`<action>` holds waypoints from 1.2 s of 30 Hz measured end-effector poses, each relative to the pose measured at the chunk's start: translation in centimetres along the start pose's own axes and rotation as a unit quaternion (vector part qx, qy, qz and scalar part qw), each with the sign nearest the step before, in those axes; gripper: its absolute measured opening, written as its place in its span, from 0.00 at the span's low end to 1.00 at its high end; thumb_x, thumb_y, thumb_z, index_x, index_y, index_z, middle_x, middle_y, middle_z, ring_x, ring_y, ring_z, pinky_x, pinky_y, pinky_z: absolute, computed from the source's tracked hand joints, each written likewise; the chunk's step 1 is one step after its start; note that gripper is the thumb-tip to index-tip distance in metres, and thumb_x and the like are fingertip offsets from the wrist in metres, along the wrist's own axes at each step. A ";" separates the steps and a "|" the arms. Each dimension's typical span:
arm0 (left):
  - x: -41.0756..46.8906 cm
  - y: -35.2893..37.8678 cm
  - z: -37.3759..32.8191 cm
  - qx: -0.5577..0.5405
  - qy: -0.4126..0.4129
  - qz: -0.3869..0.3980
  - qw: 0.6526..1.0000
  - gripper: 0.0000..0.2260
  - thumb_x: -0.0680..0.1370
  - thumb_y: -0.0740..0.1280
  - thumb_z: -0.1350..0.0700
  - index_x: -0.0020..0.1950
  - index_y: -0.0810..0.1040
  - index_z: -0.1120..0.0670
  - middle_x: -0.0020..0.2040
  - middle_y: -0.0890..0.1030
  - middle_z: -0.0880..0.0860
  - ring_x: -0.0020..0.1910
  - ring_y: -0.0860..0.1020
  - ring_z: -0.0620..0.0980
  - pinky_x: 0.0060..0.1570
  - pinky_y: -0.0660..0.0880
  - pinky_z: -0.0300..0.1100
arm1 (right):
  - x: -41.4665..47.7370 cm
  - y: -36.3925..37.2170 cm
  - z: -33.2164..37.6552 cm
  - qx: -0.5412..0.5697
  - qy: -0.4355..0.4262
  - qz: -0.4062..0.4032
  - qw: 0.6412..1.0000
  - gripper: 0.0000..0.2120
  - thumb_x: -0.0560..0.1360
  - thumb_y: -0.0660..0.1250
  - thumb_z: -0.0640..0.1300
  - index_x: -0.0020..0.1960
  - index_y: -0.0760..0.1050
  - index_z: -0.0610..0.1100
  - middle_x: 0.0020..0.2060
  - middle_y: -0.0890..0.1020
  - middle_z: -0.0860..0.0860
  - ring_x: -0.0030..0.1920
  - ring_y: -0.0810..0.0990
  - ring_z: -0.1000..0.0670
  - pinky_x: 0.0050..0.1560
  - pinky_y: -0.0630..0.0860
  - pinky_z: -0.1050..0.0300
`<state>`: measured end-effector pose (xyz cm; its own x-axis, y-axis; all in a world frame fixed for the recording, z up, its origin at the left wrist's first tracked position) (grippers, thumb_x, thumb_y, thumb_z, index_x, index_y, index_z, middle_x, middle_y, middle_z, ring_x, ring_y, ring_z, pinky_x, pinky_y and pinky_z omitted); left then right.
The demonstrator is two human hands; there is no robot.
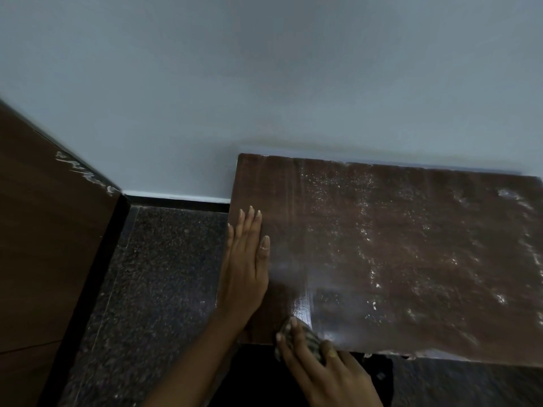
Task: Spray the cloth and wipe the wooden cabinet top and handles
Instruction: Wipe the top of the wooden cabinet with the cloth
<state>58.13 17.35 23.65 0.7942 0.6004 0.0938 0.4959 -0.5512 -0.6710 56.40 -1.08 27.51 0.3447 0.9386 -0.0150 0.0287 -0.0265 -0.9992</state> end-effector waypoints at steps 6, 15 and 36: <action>-2.4 0.3 -1.4 0.090 0.028 0.046 0.995 0.24 0.81 0.46 0.47 0.76 0.53 0.53 0.77 0.53 0.50 0.77 0.47 0.45 0.74 0.39 0.37 | 0.7 -0.4 -3.0 -0.008 -0.018 -0.043 0.999 0.24 0.78 0.48 0.38 0.56 0.81 0.54 0.52 0.85 0.54 0.32 0.84 0.49 0.29 0.77 0.63; -3.3 2.0 -1.2 0.200 -0.004 0.050 0.978 0.25 0.81 0.48 0.49 0.76 0.56 0.58 0.77 0.57 0.55 0.77 0.49 0.48 0.75 0.43 0.45 | 13.9 0.0 -8.9 0.015 0.087 0.048 0.995 0.25 0.78 0.62 0.46 0.73 0.60 0.49 0.71 0.66 0.49 0.52 0.79 0.44 0.35 0.75 0.56; -3.0 2.2 -1.3 0.248 -0.015 0.066 0.966 0.25 0.80 0.49 0.52 0.75 0.57 0.59 0.77 0.58 0.57 0.77 0.51 0.52 0.74 0.49 0.51 | 12.1 0.4 -9.0 0.055 0.159 0.051 0.984 0.29 0.75 0.62 0.41 0.74 0.57 0.46 0.73 0.62 0.46 0.54 0.78 0.42 0.36 0.76 0.55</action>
<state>57.27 13.62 22.88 0.8253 0.5638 -0.0326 0.1558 -0.2828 -0.9464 69.08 7.16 27.26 0.6170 0.7775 -0.1214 -0.1179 -0.0612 -0.9911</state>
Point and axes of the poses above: each hand's wrist, its own x-axis towards the middle knuckle, its own y-axis out of the palm, z = x × y, the point moved 3 cm from there along x, towards the middle knuckle
